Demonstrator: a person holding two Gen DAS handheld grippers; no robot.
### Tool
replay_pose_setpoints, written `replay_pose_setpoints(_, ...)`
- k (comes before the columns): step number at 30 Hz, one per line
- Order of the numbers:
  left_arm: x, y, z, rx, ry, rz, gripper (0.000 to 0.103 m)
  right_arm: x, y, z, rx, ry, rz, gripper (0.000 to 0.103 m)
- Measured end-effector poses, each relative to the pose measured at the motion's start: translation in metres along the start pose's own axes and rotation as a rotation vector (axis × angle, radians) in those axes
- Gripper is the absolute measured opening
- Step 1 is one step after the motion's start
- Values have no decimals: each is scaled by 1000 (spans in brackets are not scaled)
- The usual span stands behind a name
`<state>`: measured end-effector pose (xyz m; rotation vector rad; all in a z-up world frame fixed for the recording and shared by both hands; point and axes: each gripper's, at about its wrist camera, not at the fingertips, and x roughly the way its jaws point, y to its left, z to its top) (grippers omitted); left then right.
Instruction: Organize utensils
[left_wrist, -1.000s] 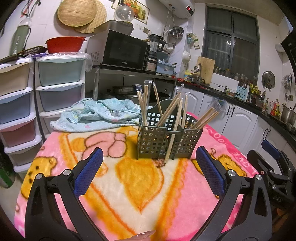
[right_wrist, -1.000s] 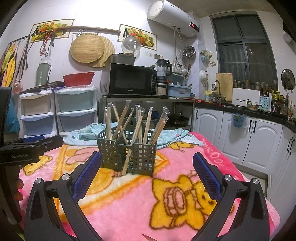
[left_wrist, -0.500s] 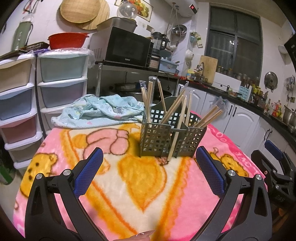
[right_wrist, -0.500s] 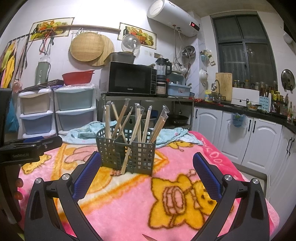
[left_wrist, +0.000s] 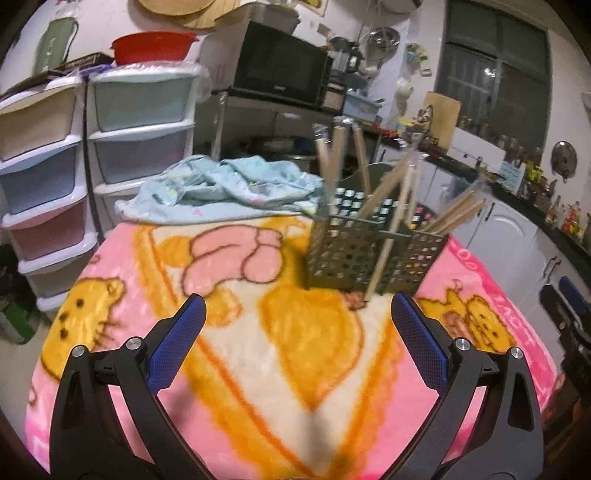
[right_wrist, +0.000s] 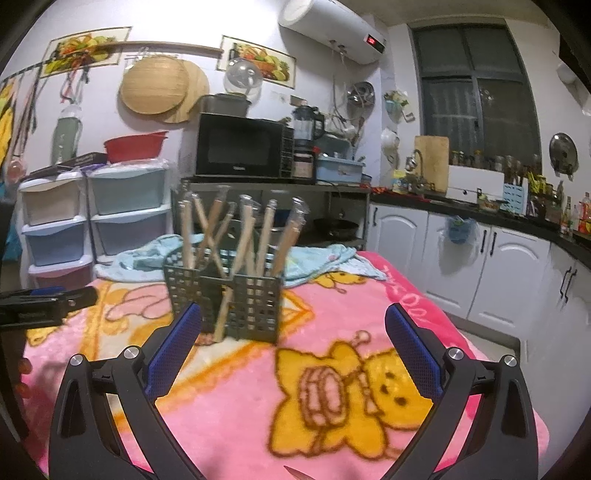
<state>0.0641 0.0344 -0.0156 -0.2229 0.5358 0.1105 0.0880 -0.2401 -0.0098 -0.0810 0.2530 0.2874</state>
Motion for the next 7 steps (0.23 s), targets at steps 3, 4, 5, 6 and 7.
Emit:
replay_pose_setpoints(3,23,22,10,4,72,76,92,32,-33,4,46,101,-29,97)
replay_pose_setpoints(4,38,36,16,-3,114,114,92,49,-49,4,61,160,-49,97)
replay_pose_setpoints(5,48,45,18,-6,134,142,92,64,-62,3,65,204,-67,97)
replay_pose_setpoints(6,61,56,22,-9,155,182,92,86,-77,0,55,275,-96,97)
replay_pose_setpoints(7,73,64,25,-8,171,208,92,109,-92,-6,33,350,-131,97)
